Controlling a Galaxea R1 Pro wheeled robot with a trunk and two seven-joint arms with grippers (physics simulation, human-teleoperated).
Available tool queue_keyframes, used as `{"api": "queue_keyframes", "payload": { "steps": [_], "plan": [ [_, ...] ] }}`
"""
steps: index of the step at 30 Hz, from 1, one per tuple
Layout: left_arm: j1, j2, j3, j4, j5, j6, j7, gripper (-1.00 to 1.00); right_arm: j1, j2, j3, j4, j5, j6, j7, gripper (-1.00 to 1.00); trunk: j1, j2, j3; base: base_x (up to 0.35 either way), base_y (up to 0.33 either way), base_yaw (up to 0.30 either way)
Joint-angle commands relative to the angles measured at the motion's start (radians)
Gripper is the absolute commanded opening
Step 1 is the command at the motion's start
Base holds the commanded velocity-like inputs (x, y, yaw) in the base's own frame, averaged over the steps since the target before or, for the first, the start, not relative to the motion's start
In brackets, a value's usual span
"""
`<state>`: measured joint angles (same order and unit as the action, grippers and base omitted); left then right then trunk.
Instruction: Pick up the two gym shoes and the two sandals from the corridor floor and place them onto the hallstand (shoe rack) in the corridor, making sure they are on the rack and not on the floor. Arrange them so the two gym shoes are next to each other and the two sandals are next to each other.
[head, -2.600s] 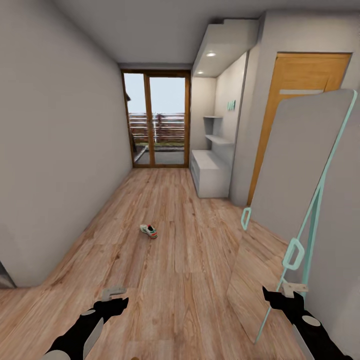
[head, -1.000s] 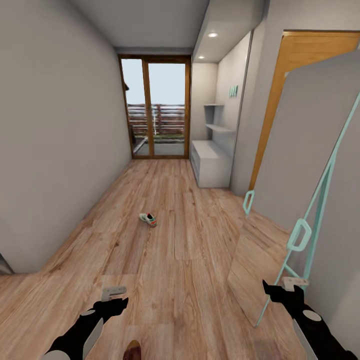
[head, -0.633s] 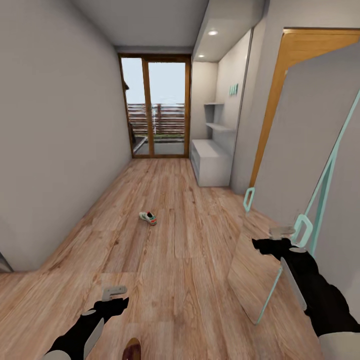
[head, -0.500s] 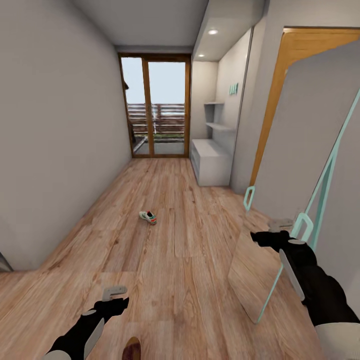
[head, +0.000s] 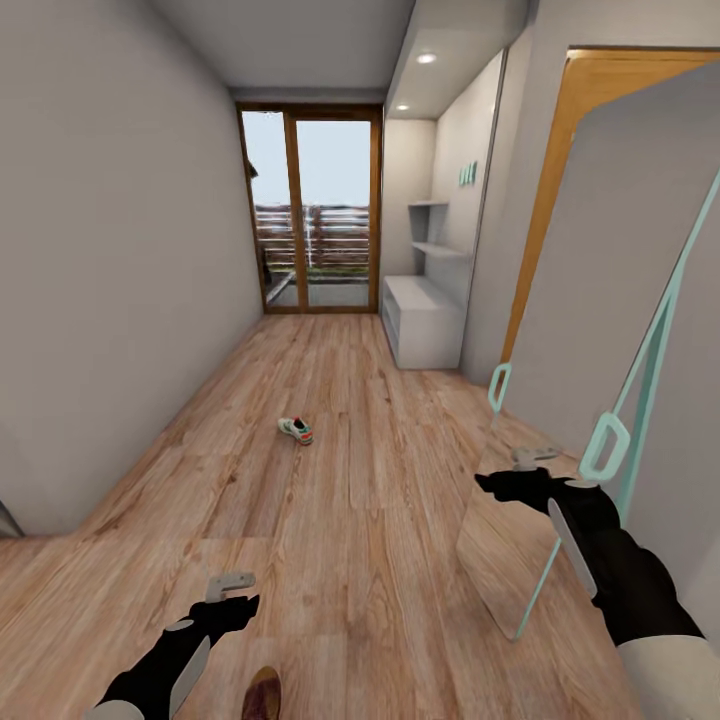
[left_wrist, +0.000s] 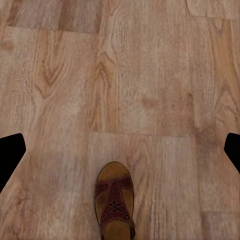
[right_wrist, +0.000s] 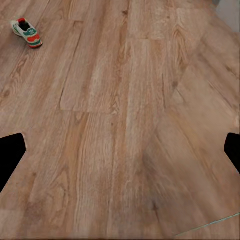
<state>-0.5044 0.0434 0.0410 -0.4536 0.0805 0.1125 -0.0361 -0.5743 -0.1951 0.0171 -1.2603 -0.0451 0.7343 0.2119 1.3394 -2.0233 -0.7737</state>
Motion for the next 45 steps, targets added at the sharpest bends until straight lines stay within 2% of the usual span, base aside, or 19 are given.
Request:
{"api": "queue_keyframes", "payload": {
  "steps": [1,31,40,43,45],
  "plan": [
    [0.0,0.0,0.003,-0.002,0.008,0.007,-0.004,1.0,-0.001,0.0,0.001,0.0,-0.004,0.005,0.004,1.0,0.004,-0.008,-0.004,0.0,0.0,0.0],
    [0.0,0.0,0.003,-0.002,0.008,0.007,-0.002,1.0,-0.001,0.0,-0.009,-0.004,-0.001,0.005,0.015,1.0,0.119,-0.218,-0.098,0.0,0.0,0.0],
    [0.0,0.0,0.003,-0.002,0.008,0.007,-0.002,1.0,-0.001,0.004,0.012,0.007,-0.002,0.002,0.018,1.0,0.153,-0.281,-0.126,0.0,0.0,0.0],
    [0.0,0.0,0.003,-0.001,0.008,0.007,-0.001,1.0,-0.015,0.006,0.023,0.001,-0.002,0.002,0.017,1.0,0.165,-0.302,-0.136,0.0,0.0,0.0],
    [0.0,0.0,0.003,0.004,0.008,0.007,-0.001,1.0,-0.052,0.007,0.026,0.001,-0.002,0.004,0.016,1.0,0.172,-0.316,-0.142,0.0,0.0,0.0]
  ]
}}
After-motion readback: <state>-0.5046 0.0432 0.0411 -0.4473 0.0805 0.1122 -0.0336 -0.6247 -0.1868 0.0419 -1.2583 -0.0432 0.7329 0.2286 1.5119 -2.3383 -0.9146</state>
